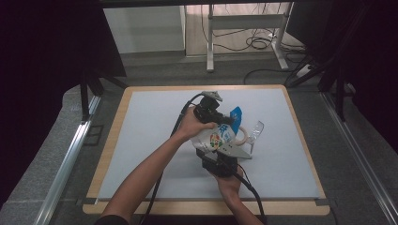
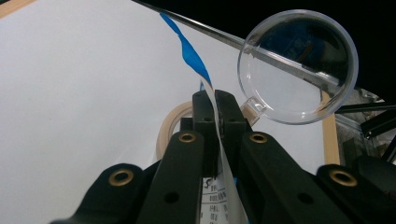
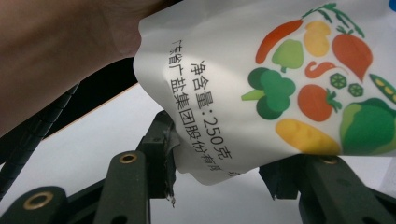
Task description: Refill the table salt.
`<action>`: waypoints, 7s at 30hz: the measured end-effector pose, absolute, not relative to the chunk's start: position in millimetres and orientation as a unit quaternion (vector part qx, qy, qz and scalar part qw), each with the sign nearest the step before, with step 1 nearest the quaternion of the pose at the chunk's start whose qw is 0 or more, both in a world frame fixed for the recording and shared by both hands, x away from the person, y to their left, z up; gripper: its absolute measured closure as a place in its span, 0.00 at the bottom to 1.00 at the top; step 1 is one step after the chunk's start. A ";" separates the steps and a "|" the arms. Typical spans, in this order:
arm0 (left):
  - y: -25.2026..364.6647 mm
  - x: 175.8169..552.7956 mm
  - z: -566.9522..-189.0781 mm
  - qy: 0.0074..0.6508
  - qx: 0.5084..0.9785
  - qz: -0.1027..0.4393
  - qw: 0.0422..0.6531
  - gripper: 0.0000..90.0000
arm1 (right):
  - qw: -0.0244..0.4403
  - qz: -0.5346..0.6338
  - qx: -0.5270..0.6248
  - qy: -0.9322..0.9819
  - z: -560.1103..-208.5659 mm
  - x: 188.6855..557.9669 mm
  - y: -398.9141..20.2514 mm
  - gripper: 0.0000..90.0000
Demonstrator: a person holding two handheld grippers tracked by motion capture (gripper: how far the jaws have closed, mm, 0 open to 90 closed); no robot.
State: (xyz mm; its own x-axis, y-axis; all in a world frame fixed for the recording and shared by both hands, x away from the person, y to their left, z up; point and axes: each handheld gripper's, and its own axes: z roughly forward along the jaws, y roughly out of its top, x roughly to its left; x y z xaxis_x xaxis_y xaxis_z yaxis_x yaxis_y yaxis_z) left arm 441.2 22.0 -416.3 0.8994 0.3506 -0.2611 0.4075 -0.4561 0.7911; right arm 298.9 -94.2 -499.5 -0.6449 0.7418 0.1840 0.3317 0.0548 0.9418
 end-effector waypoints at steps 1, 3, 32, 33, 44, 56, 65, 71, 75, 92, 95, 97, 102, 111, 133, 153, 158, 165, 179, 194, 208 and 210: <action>22.0 441.2 -416.3 0.222 0.853 -0.030 0.471 0.99 | 0.179 0.572 0.381 0.704 -499.6 299.0 -94.3 0.58; 22.0 441.2 -416.3 0.222 0.853 -0.029 0.471 0.99 | 0.176 0.573 0.381 0.703 -499.7 299.3 -94.7 0.58; 20.8 440.8 -413.4 0.224 0.855 -0.026 0.467 0.99 | 0.175 0.575 0.382 0.702 -497.8 300.0 -94.1 0.59; 21.3 440.8 -413.6 0.223 0.855 -0.027 0.467 0.99 | 0.173 0.576 0.382 0.702 -498.2 300.1 -94.5 0.59; 23.6 442.1 -413.2 0.218 0.855 -0.027 0.469 0.99 | 0.158 0.588 0.375 0.699 -499.1 300.0 -100.3 0.59; 23.0 441.7 -413.0 0.219 0.857 -0.023 0.467 0.99 | 0.154 0.590 0.376 0.698 -499.0 300.2 -101.0 0.60; 21.6 439.4 -413.4 0.221 0.857 -0.010 0.466 0.98 | 0.174 0.575 0.374 0.707 -499.0 299.3 -98.2 0.61; 20.4 439.0 -413.2 0.219 0.858 -0.005 0.464 0.98 | 0.181 0.568 0.375 0.710 -498.3 298.1 -96.2 0.62; 20.6 439.1 -412.5 0.220 0.858 -0.003 0.464 0.98 | 0.182 0.567 0.374 0.711 -497.4 297.2 -94.9 0.62; 21.5 439.5 -411.7 0.219 0.859 -0.006 0.463 0.98 | 0.174 0.571 0.366 0.714 -495.6 296.3 -94.7 0.65; 21.6 439.4 -412.0 0.219 0.858 -0.010 0.464 0.98 | 0.167 0.573 0.365 0.715 -495.4 296.6 -96.3 0.65; 21.5 439.3 -412.0 0.219 0.858 -0.011 0.464 0.98 | 0.167 0.573 0.364 0.715 -495.5 296.5 -96.5 0.65; 21.3 439.6 -411.7 0.216 0.862 -0.011 0.458 0.99 | 0.165 0.575 0.366 0.713 -496.1 296.2 -96.1 0.65; 18.4 441.7 -405.9 0.212 0.868 -0.021 0.449 0.99 | 0.158 0.591 0.369 0.700 -491.3 293.8 -98.1 0.66; 19.4 445.2 -409.1 0.216 0.864 -0.021 0.454 0.99 | 0.167 0.588 0.376 0.696 -492.1 295.8 -95.4 0.66; 19.0 447.3 -407.9 0.216 0.866 -0.025 0.450 0.99 | 0.175 0.588 0.384 0.690 -492.3 295.7 -91.0 0.66; 16.9 448.0 -405.5 0.211 0.870 -0.023 0.444 0.99 | 0.179 0.591 0.388 0.684 -492.2 295.5 -89.6 0.66; 14.3 449.2 -403.8 0.211 0.872 -0.021 0.442 0.99 | 0.181 0.595 0.391 0.679 -491.7 296.2 -89.9 0.66; 10.7 453.2 -404.2 0.212 0.874 -0.020 0.437 0.99 | 0.177 0.597 0.394 0.676 -492.7 300.4 -92.5 0.66; 9.6 453.5 -404.7 0.212 0.875 -0.017 0.435 0.99 | 0.177 0.598 0.397 0.673 -494.1 301.0 -92.5 0.66; 6.3 454.5 -403.5 0.209 0.878 -0.017 0.429 0.99 | 0.179 0.601 0.408 0.664 -492.8 300.4 -91.4 0.66; 6.3 454.6 -403.1 0.209 0.878 -0.017 0.430 0.99 | 0.179 0.601 0.408 0.664 -492.6 300.5 -91.5 0.66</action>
State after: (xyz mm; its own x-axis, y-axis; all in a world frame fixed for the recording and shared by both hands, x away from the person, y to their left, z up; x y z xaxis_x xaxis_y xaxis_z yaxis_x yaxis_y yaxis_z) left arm 454.6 6.3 -403.1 0.9123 0.3519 -0.2095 0.3813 -0.5433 0.7479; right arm 300.5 -91.5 -492.6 -0.6029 0.7565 0.2533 0.3274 -0.0549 0.9433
